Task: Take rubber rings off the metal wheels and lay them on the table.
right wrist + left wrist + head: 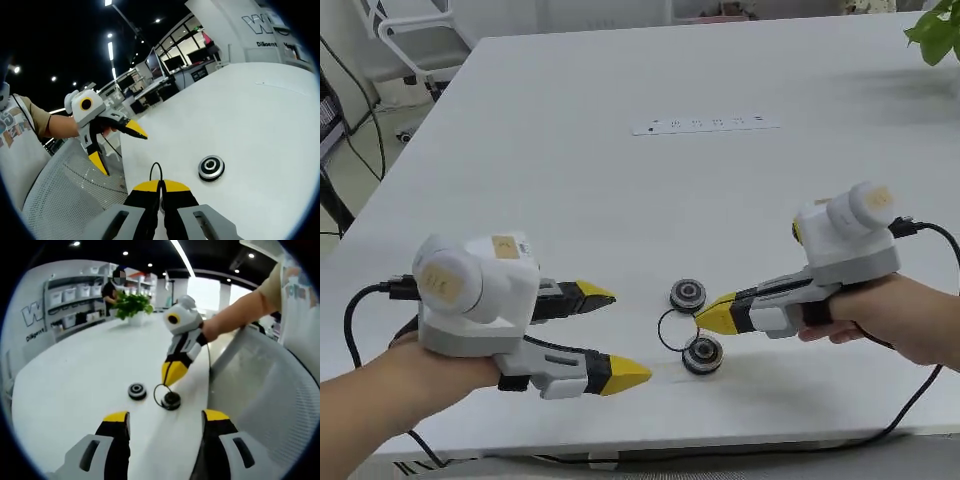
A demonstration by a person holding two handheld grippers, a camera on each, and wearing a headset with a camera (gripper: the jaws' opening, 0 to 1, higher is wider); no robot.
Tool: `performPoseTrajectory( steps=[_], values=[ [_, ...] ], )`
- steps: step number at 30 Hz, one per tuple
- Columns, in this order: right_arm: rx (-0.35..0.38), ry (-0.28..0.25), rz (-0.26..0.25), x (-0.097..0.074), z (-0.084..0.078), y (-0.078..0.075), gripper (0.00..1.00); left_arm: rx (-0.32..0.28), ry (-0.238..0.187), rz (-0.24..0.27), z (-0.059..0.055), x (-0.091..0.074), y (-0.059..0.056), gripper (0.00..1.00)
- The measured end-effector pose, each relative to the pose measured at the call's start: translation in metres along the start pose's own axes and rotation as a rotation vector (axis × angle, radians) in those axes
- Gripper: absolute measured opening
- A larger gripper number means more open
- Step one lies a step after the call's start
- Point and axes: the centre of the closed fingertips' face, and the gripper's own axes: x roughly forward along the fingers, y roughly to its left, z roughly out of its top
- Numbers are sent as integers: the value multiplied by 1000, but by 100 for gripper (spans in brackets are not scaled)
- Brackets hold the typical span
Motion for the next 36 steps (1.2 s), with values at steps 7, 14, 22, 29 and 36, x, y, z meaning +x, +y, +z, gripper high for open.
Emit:
performPoseTrajectory(
  steps=[7, 14, 22, 29, 36],
  values=[
    [-15, 21, -9, 17, 2, -2, 0, -25, -7, 39, -5, -12, 6, 59],
    [-26, 41, -28, 32, 2, -7, 0, -33, -9, 67, -9, -18, 8, 62],
    [-42, 75, -65, 43, -9, -18, 0, -45, -14, 79, -11, -21, 10, 63],
    [-67, 95, -97, 46, -13, -23, 0, -47, -13, 77, -12, -21, 10, 63],
    [-81, 91, -107, 47, -12, -27, 3, -51, -14, 77, -11, -20, 10, 62]
  ],
)
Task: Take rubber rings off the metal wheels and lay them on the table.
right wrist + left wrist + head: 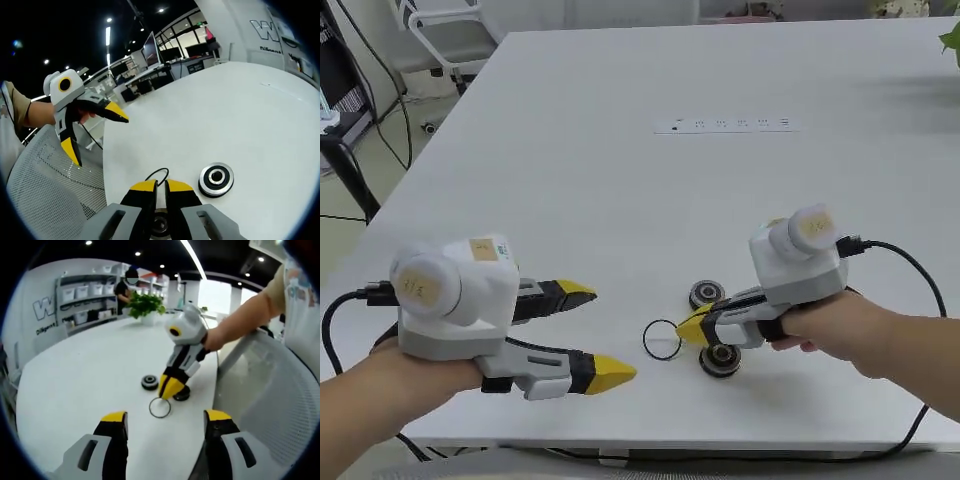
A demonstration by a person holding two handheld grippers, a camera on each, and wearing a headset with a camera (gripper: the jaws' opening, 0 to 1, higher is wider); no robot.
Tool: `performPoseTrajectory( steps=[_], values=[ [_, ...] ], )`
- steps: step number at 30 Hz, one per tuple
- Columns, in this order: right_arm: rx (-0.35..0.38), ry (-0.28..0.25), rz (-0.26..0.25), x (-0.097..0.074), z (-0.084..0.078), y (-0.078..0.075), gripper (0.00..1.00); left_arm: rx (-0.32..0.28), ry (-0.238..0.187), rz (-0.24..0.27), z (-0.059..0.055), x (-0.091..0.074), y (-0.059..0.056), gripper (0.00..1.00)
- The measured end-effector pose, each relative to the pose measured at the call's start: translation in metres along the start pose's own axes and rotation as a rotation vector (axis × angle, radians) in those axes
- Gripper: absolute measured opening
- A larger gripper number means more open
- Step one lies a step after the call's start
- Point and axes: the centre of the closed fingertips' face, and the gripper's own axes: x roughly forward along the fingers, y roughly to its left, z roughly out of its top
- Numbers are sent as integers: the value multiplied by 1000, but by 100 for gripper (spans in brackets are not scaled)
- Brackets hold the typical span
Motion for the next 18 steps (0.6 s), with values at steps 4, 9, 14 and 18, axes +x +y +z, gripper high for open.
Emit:
performPoseTrajectory(
  steps=[4, 9, 14, 18],
  values=[
    [-8, -15, -1, -2, 4, -1, 7, 4, 7, -9, -1, 1, -1, 60],
    [-10, -31, -3, -7, 6, 0, 13, -15, 19, -17, -2, 2, -1, 61],
    [-26, -40, -10, -14, 7, 2, 17, -14, 26, -26, -3, 4, -1, 60],
    [-37, -51, -4, -22, 7, 3, 19, -13, 29, -35, -2, 7, 0, 59]
  ],
)
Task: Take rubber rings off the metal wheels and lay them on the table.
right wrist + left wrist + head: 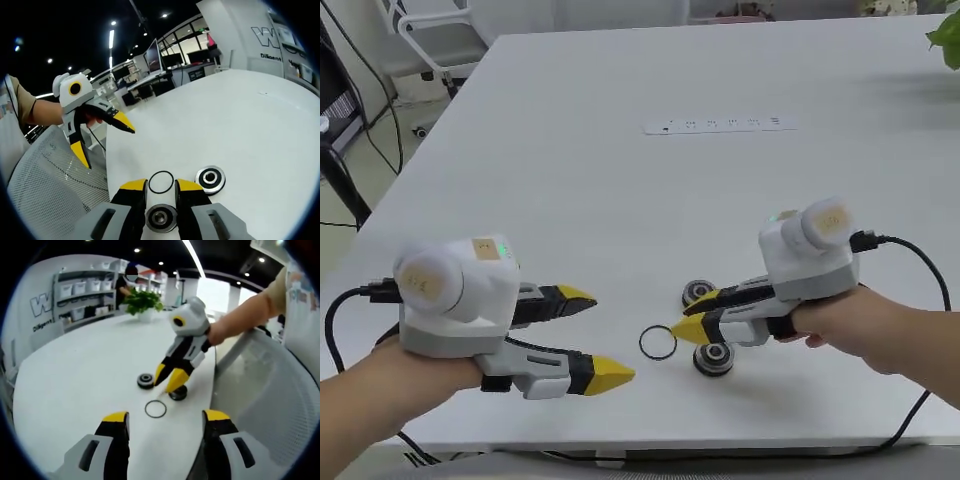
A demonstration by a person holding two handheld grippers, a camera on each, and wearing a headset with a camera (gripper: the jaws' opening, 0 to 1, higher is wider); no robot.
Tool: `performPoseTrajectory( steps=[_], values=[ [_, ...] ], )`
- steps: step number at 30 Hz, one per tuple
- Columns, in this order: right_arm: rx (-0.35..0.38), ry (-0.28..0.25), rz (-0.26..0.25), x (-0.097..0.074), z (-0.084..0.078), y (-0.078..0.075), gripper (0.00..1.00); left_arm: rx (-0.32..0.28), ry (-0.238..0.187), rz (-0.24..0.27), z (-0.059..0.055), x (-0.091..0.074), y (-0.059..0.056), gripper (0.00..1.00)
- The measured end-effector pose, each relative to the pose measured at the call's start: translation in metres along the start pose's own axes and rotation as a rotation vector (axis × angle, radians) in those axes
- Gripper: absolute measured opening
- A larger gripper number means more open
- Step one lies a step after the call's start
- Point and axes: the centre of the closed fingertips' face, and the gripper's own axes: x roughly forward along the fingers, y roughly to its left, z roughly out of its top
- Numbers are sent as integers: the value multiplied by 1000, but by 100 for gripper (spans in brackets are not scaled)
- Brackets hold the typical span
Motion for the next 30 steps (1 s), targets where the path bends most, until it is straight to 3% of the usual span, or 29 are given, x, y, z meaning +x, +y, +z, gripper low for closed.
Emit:
performPoseTrajectory(
  steps=[14, 30],
  values=[
    [-19, -17, -12, -34, -4, 0, 23, 54, 28, -53, 13, 19, -8, 59],
    [-69, 32, 6, -44, -27, 3, 27, 105, 60, -115, 24, 50, -17, 54]
  ],
)
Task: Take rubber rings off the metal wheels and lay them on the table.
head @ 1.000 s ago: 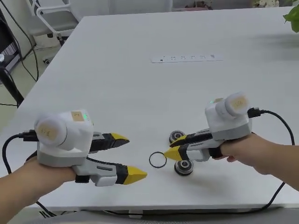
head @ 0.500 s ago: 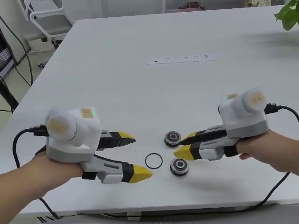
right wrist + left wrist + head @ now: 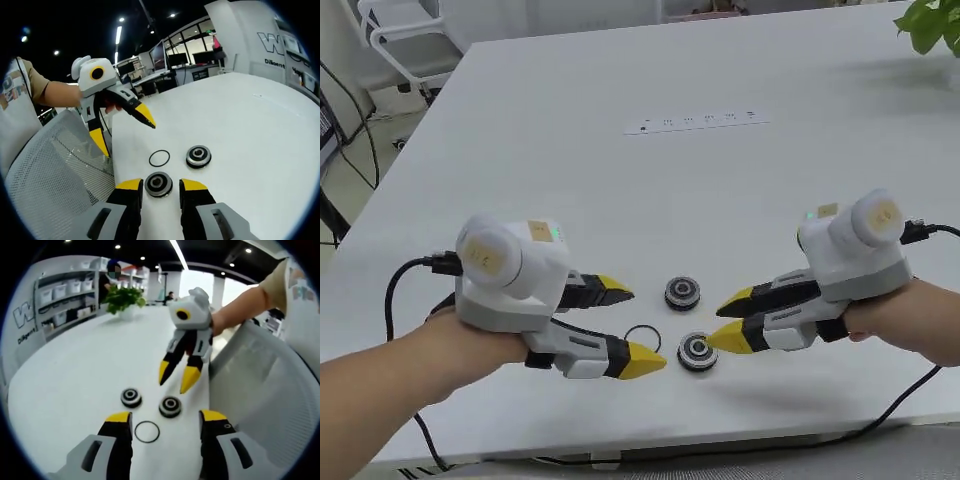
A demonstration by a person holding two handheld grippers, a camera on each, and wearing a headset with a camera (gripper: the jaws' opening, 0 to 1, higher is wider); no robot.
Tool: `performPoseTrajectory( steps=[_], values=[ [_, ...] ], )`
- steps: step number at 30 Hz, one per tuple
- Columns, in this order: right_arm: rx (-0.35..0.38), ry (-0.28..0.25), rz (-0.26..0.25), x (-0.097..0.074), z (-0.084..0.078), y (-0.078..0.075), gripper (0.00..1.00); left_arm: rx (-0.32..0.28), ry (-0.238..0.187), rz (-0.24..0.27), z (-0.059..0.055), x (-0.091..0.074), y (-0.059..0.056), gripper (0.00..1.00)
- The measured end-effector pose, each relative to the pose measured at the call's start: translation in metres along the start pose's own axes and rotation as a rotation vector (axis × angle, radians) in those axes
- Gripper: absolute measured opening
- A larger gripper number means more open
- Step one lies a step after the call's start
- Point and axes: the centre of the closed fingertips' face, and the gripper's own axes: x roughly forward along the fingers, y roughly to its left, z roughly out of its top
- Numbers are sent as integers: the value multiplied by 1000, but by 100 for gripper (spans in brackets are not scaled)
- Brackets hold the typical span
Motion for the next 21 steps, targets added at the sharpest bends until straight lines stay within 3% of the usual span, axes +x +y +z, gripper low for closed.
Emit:
performPoseTrajectory(
  steps=[12, 21],
  values=[
    [-78, 71, 21, 7, -22, -2, 28, 29, 29, -50, 2, 26, -7, 49],
    [-109, 88, 33, 13, -29, -3, 26, 49, 58, -83, -2, 42, -12, 44]
  ],
)
